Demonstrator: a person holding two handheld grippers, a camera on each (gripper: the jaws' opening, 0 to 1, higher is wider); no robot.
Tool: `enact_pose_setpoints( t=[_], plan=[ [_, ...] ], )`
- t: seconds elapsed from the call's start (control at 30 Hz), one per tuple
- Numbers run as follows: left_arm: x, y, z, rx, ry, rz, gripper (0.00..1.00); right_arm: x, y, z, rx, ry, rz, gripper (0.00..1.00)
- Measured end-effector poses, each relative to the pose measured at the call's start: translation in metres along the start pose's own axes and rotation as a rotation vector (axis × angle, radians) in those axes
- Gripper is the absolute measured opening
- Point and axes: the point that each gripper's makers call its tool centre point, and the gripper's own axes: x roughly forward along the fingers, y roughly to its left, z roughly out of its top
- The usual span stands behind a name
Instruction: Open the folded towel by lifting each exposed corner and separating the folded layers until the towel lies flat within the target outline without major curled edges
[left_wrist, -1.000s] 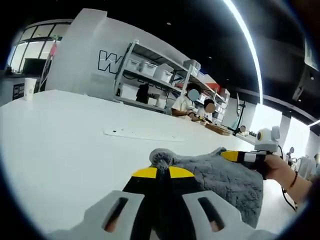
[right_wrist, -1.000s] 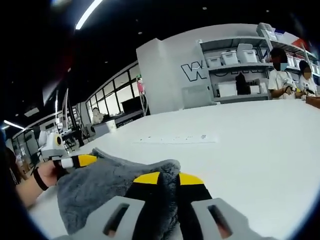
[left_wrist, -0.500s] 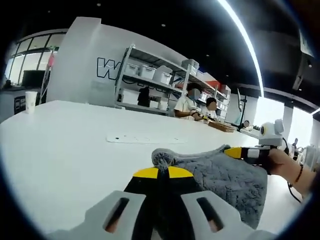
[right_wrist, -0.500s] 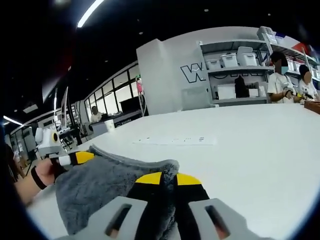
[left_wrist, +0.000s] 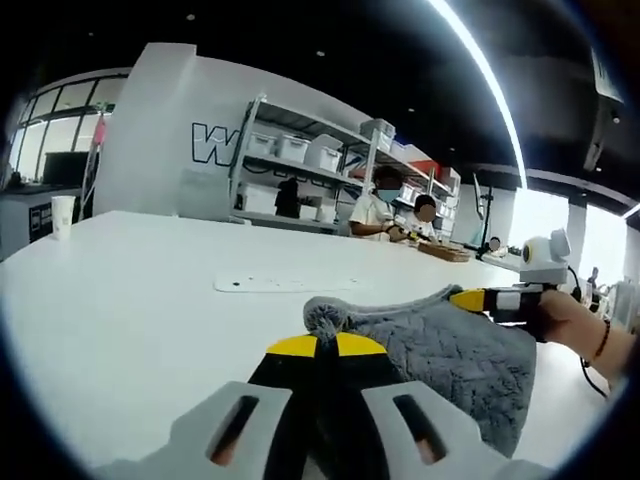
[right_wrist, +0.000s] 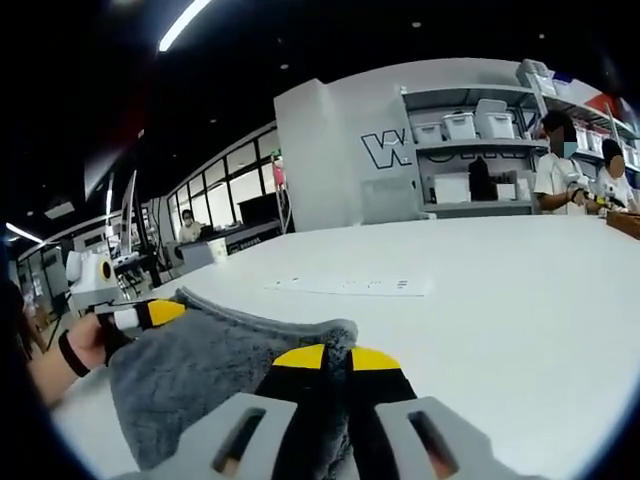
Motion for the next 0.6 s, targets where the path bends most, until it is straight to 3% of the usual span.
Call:
enact_pose_setpoints(
  t=[0.13,0.6],
  plan=[
    [-0.0010,-0.0026,-0.0003,0.008,-0.002,-0.002,0.01,-0.0019,-0.0013,-0.0021,0.033,0.003,0.004,0.00],
    [-0.0026,-0.0036,0.0024,0.006,-0.003,-0.003,0.01,-0.0055,0.0012,0.0029,0.023,-0.006,0.002,0.00]
  ],
)
